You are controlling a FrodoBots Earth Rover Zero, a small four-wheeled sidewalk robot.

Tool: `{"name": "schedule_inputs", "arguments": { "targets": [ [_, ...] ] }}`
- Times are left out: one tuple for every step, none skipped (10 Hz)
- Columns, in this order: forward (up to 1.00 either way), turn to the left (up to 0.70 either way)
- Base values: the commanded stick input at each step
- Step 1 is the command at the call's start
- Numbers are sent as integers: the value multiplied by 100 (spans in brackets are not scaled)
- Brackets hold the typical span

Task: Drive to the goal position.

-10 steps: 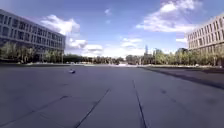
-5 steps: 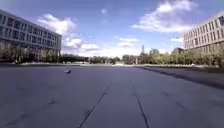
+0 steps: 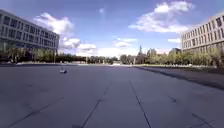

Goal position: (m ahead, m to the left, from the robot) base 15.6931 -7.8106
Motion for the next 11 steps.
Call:
{"name": "schedule_inputs", "arguments": {
  "targets": [
    [70,0],
    [70,0],
    [70,-2],
    [70,-10],
    [70,-14],
    [70,-14],
    [70,-14],
    [70,-14],
    [70,-14],
    [70,-14],
    [70,-12]
  ]
}}
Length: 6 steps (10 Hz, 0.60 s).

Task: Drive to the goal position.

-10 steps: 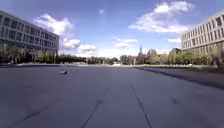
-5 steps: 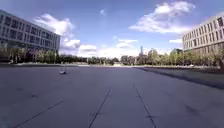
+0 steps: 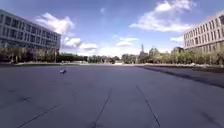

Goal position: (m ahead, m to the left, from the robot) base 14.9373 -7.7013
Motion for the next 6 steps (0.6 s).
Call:
{"name": "schedule_inputs", "arguments": {
  "targets": [
    [70,-1],
    [70,0],
    [70,0],
    [70,0],
    [70,0],
    [70,0]
  ]
}}
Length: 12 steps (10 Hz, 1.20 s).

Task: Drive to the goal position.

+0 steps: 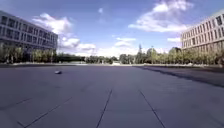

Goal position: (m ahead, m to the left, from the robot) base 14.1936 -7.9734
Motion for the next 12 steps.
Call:
{"name": "schedule_inputs", "arguments": {
  "targets": [
    [70,0],
    [70,0],
    [70,0],
    [70,0],
    [70,0],
    [70,0],
    [70,0],
    [70,0],
    [70,0],
    [70,0],
    [70,0],
    [70,0]
  ]
}}
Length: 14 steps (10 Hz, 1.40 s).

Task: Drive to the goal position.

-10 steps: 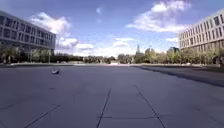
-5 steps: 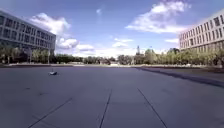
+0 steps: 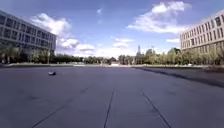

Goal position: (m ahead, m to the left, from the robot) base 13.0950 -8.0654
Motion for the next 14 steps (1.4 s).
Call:
{"name": "schedule_inputs", "arguments": {
  "targets": [
    [70,0],
    [70,0],
    [70,0],
    [70,0],
    [70,0],
    [70,0],
    [70,0],
    [70,0],
    [70,0],
    [70,0],
    [70,0],
    [70,-14],
    [70,-14],
    [70,-14]
  ]
}}
